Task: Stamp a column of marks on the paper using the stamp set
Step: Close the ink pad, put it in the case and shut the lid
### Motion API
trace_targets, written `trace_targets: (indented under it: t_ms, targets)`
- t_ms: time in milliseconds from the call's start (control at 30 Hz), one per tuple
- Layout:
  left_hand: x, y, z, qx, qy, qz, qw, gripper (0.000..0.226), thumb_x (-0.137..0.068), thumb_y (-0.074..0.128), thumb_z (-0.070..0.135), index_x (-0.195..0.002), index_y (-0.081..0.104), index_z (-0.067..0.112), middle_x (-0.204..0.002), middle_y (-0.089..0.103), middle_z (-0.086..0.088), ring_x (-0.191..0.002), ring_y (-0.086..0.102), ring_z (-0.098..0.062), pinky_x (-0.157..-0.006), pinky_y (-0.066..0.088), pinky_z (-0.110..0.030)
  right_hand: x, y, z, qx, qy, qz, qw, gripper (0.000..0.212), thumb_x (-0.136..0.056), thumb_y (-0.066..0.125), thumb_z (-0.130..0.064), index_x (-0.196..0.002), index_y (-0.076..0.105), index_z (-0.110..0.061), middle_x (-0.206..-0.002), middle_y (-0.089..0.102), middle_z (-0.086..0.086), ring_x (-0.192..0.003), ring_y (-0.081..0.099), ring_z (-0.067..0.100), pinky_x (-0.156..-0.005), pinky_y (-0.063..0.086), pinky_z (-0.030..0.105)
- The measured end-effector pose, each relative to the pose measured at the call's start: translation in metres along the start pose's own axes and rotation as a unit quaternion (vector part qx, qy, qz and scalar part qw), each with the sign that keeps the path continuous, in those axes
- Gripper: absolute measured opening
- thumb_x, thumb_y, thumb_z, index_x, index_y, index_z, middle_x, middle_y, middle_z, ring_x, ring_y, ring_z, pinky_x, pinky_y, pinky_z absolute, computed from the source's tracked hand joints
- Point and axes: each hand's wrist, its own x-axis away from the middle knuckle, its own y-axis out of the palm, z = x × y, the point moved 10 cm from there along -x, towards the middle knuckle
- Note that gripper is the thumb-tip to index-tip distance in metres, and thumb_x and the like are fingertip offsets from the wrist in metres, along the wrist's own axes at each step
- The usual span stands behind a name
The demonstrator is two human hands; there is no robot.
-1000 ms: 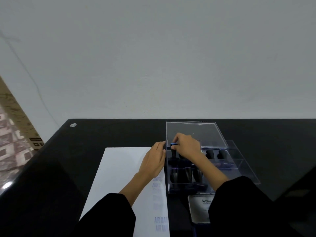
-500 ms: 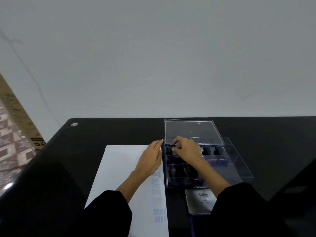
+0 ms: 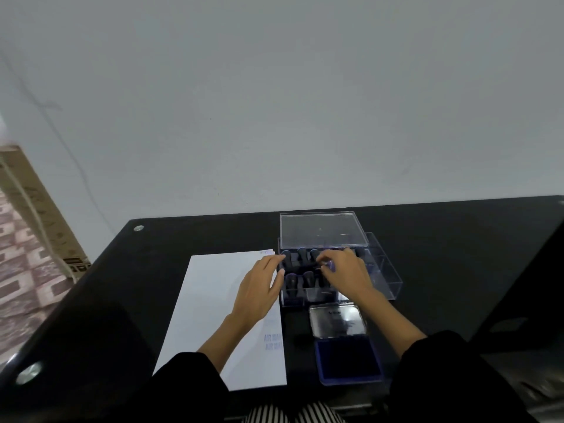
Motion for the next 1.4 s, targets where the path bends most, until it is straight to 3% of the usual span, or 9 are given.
trace_targets:
  t_ms: [167, 267, 400, 567, 1000, 1167, 1267, 1333, 1400]
  targets:
    - [0.032, -0.004, 0.038, -0.004, 0.067, 0.031, 0.997, 0.034, -0.093, 0.041, 0.023, -0.118, 0.063, 0.013, -0.116, 0.066, -0.001, -0.108, 0.06, -0.017, -0.095, 0.04, -0.025, 0.038, -0.023, 0.0, 0.015, -0.017, 0.05, 0.999, 0.029, -0.092, 0.049, -0.011, -0.113, 0.066, -0.02, -0.114, 0.068, 0.001, -0.114, 0.05, 0.025, -0.082, 0.046, 0.033]
    - [0.05, 0.007, 0.057, -0.019, 0.105, 0.014, 0.994, 0.031, -0.093, 0.045, 0.017, -0.115, 0.065, 0.01, -0.115, 0.066, -0.004, -0.106, 0.061, -0.019, -0.09, 0.044, -0.025, 0.062, -0.023, 0.001, 0.018, -0.039, 0.062, 0.997, 0.028, -0.091, 0.051, -0.008, -0.108, 0.069, -0.019, -0.112, 0.069, 0.0, -0.109, 0.053, 0.024, -0.084, 0.047, 0.034]
    - [0.068, 0.034, 0.061, -0.028, 0.098, -0.042, 0.994, 0.033, -0.096, 0.044, 0.014, -0.125, 0.059, 0.012, -0.128, 0.059, -0.003, -0.117, 0.053, -0.017, -0.096, 0.037, -0.018, 0.088, -0.009, 0.012, 0.006, -0.035, 0.044, 0.998, 0.029, -0.09, 0.05, -0.005, -0.108, 0.07, -0.016, -0.11, 0.069, 0.0, -0.108, 0.053, 0.021, -0.085, 0.046, 0.031]
    - [0.075, 0.062, 0.057, -0.054, 0.063, -0.099, 0.992, 0.04, -0.097, 0.04, 0.017, -0.136, 0.049, 0.012, -0.143, 0.046, -0.005, -0.131, 0.041, -0.018, -0.108, 0.028, -0.022, 0.103, 0.011, 0.038, 0.0, 0.01, 0.01, 1.0, 0.027, -0.091, 0.051, -0.008, -0.109, 0.069, -0.015, -0.115, 0.067, -0.001, -0.114, 0.051, 0.017, -0.086, 0.046, 0.028]
    - [0.075, 0.082, 0.041, -0.096, -0.009, -0.124, 0.988, 0.041, -0.101, 0.032, 0.022, -0.14, 0.041, 0.016, -0.153, 0.029, -0.001, -0.143, 0.019, -0.015, -0.116, 0.005, -0.036, 0.098, 0.016, 0.066, -0.076, 0.109, 0.042, 0.99, 0.02, -0.085, 0.059, 0.0, -0.1, 0.069, -0.009, -0.113, 0.058, 0.006, -0.091, 0.06, 0.019, -0.077, 0.047, 0.025]
    - [0.071, 0.078, 0.047, 0.033, -0.036, -0.101, 0.994, 0.037, -0.098, 0.042, 0.017, -0.134, 0.049, 0.012, -0.143, 0.043, -0.005, -0.135, 0.035, -0.017, -0.113, 0.022, -0.028, 0.099, 0.013, 0.079, -0.184, 0.172, 0.061, 0.966, 0.02, -0.079, 0.067, 0.003, -0.096, 0.069, -0.008, -0.102, 0.066, 0.009, -0.084, 0.062, 0.019, -0.078, 0.053, 0.03]
    - [0.069, 0.076, 0.049, 0.135, -0.054, -0.098, 0.984, 0.039, -0.094, 0.047, 0.009, -0.133, 0.047, 0.011, -0.136, 0.048, -0.006, -0.126, 0.045, -0.019, -0.107, 0.038, -0.028, 0.103, 0.011, 0.085, -0.246, 0.199, 0.08, 0.945, 0.031, -0.075, 0.063, 0.014, -0.096, 0.063, -0.009, -0.098, 0.067, 0.01, -0.071, 0.058, 0.015, -0.065, 0.054, 0.027]
    - [0.068, 0.071, 0.048, 0.193, -0.069, -0.083, 0.975, 0.04, -0.092, 0.049, 0.005, -0.131, 0.044, 0.012, -0.129, 0.05, -0.002, -0.119, 0.051, -0.018, -0.095, 0.05, -0.028, 0.106, 0.005, 0.085, -0.28, 0.196, 0.096, 0.935, 0.037, -0.073, 0.062, 0.017, -0.099, 0.058, -0.009, -0.092, 0.065, 0.011, -0.066, 0.056, 0.013, -0.056, 0.05, 0.02]
    - [0.069, 0.06, 0.051, 0.233, -0.081, -0.06, 0.967, 0.04, -0.091, 0.051, 0.001, -0.128, 0.04, 0.01, -0.12, 0.048, 0.006, -0.109, 0.053, -0.011, -0.08, 0.052, -0.013, 0.11, -0.004, 0.081, -0.295, 0.177, 0.116, 0.932, 0.037, -0.075, 0.064, 0.013, -0.102, 0.055, -0.01, -0.085, 0.062, 0.007, -0.065, 0.055, 0.012, -0.054, 0.046, 0.013]
